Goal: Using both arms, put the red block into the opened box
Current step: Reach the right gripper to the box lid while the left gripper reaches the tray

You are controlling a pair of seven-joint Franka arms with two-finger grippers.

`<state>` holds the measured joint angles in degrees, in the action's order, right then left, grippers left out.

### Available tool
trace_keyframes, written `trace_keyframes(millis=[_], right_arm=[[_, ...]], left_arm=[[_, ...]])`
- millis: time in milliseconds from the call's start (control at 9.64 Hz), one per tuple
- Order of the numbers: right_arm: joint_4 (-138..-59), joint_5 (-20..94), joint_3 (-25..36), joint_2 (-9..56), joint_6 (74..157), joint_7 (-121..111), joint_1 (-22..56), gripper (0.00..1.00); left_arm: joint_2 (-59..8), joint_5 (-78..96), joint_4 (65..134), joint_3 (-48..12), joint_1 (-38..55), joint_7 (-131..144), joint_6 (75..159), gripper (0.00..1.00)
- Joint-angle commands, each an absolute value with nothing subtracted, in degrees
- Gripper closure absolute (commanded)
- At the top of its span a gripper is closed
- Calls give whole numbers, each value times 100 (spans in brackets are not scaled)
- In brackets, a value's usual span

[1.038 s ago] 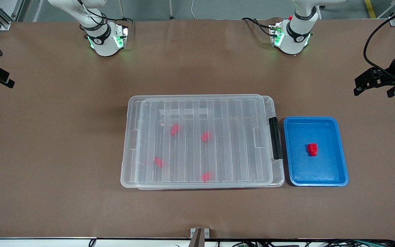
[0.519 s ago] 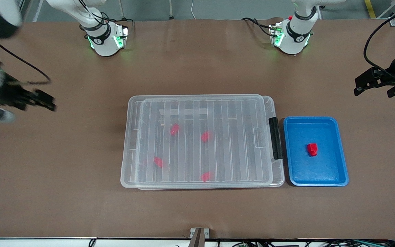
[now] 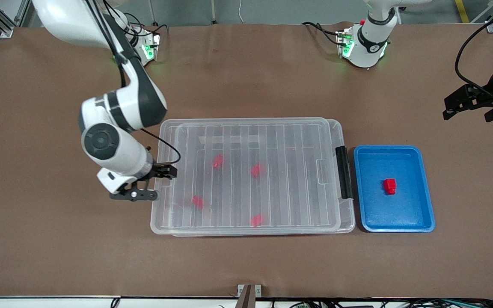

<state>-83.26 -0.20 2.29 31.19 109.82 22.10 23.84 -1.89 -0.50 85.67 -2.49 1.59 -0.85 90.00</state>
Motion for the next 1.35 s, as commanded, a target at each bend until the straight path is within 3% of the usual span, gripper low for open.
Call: trace_keyframes(millis=[0,311,623,830,1245], right_arm=[[-8253,-420,272,3120,10899,2215,2426,0],[-8288,-431,272,3085,10846,1900,2286,0],[-8306,-431,272,3164,10872,1872,2337,0],[-8323,-483,281,3173,10890,1837,2242,0],[-8350,-729,281,3322,10977,1819,2241,0]], left_arm=[[-543,-88,8727,-229,158,-114,9262,0],[-1054,-70,9339,-211,141,-123,10165,0],[-1186,-70,10657,-27,132,-132,11877,0],[-1554,-70,11177,105,132,-149,12810,1],[-2643,219,11294,114,26,-141,13875,1]])
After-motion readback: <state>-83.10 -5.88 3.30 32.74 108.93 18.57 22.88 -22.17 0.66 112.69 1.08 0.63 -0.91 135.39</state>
